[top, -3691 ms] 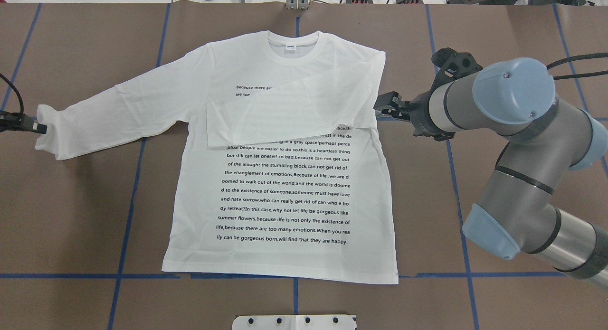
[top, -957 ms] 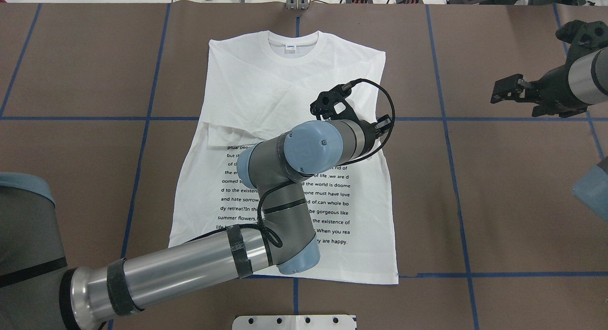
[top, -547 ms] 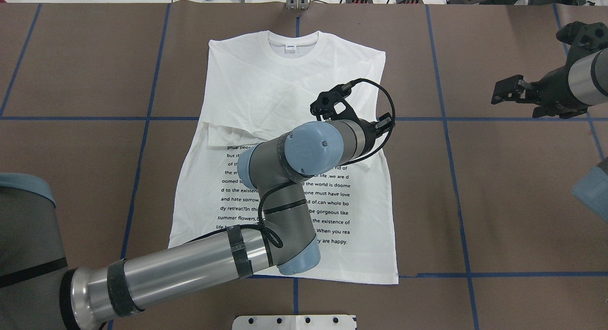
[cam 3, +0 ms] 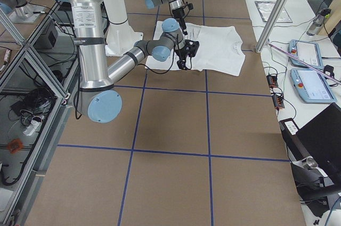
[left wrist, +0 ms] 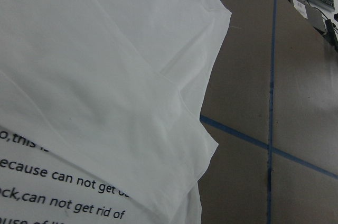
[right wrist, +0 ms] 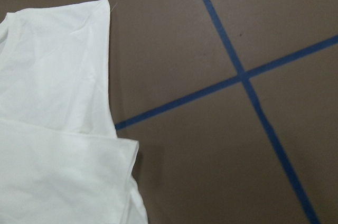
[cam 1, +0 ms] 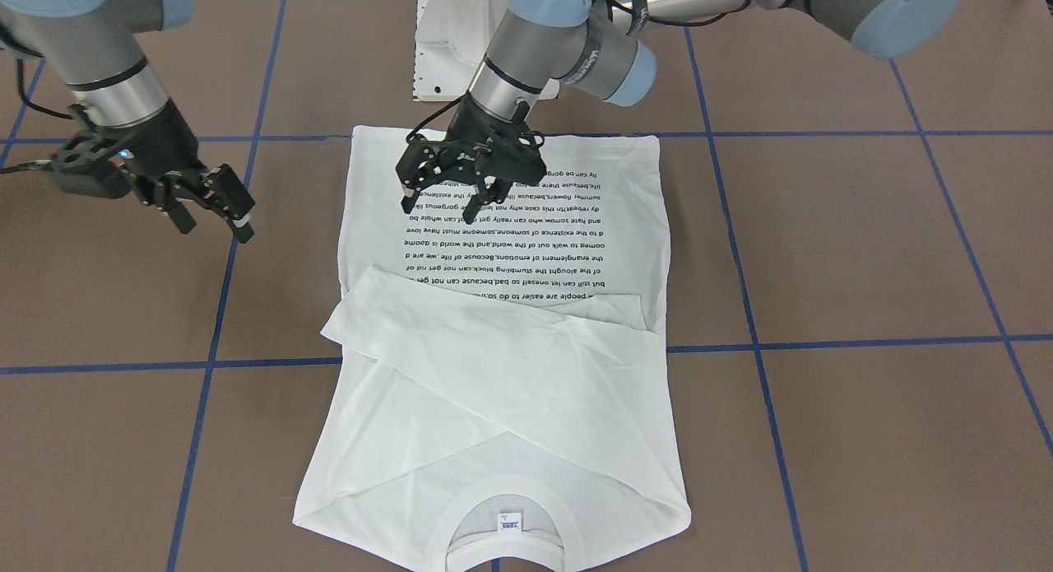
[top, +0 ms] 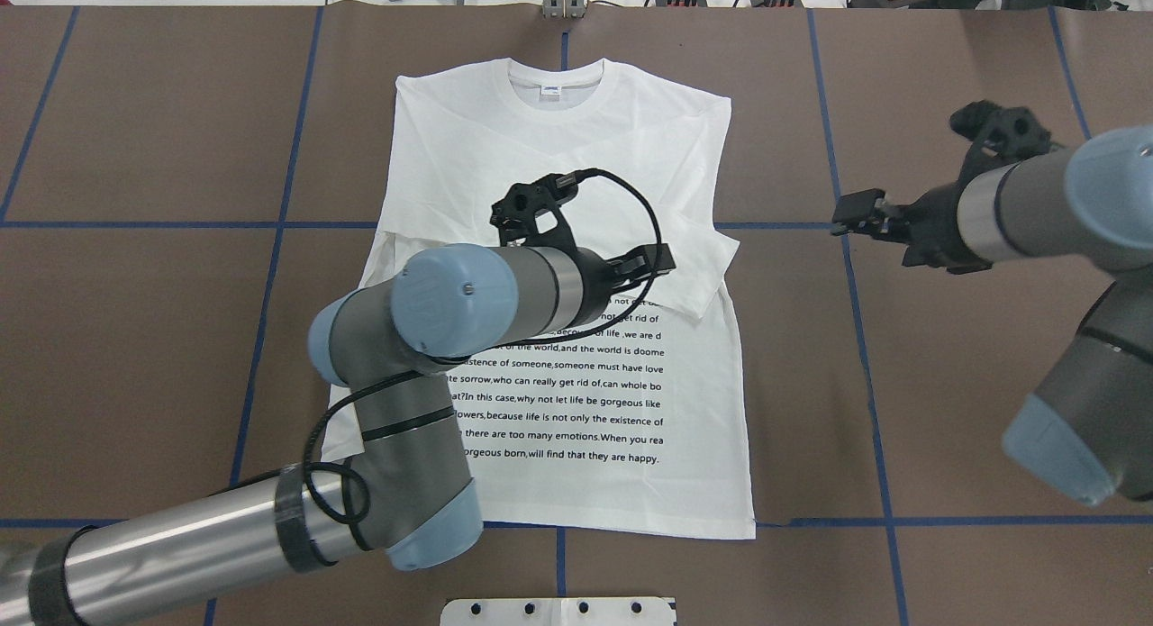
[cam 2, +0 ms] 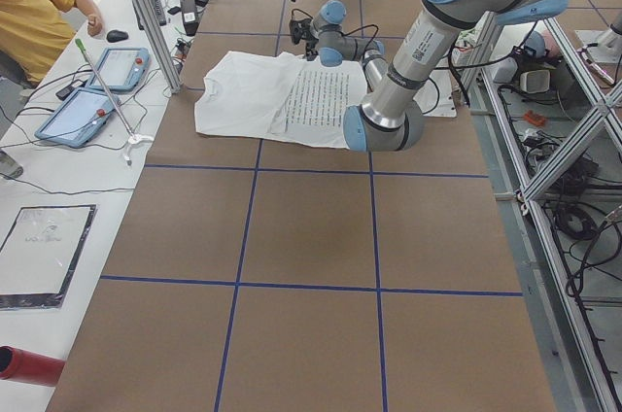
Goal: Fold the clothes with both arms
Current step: 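Release the sleeve with the left gripper while the right gripper moves toward the hem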
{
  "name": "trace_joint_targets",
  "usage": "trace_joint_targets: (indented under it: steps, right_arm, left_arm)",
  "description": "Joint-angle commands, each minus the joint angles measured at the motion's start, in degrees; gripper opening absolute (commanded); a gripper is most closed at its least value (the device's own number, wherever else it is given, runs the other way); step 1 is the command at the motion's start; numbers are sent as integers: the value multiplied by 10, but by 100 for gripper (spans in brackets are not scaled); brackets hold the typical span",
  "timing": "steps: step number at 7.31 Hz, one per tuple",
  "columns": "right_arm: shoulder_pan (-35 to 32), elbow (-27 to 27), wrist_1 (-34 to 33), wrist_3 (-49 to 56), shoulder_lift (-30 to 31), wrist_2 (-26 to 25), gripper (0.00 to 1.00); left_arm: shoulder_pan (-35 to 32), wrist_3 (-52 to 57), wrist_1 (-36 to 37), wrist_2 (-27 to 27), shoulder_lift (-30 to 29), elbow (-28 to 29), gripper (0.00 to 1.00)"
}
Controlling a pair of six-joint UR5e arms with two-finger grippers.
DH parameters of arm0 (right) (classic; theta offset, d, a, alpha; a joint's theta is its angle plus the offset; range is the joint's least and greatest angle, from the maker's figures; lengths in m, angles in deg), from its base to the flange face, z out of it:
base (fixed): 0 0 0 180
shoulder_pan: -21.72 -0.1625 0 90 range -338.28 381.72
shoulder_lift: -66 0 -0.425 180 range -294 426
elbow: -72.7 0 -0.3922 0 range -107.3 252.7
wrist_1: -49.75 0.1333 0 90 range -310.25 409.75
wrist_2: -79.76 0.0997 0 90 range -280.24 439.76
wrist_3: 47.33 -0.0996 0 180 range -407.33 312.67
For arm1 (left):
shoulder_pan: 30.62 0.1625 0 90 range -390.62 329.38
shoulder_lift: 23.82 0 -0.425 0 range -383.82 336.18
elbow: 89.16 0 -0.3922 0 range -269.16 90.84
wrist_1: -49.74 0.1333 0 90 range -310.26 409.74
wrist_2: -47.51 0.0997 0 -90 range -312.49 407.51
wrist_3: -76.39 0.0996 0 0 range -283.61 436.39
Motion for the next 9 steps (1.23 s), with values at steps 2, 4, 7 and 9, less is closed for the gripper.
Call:
trace_joint_targets:
  steps: [2,4,7,9]
  right_arm:
    - [186,39,-6,-220,0,-164,100]
    - [257,53,-69,-312,-1,-226,96]
    - [331,54,-118,-405,1,-239,91]
    - [361,26,-119,-412,0,-251,90]
  left_arm:
    - [-63,131,10,-68,98,-89,97]
    - [-99,173,9,-96,131,-105,97]
    - [-99,171,9,-95,132,-105,98]
    - [-98,171,9,-94,133,-101,98]
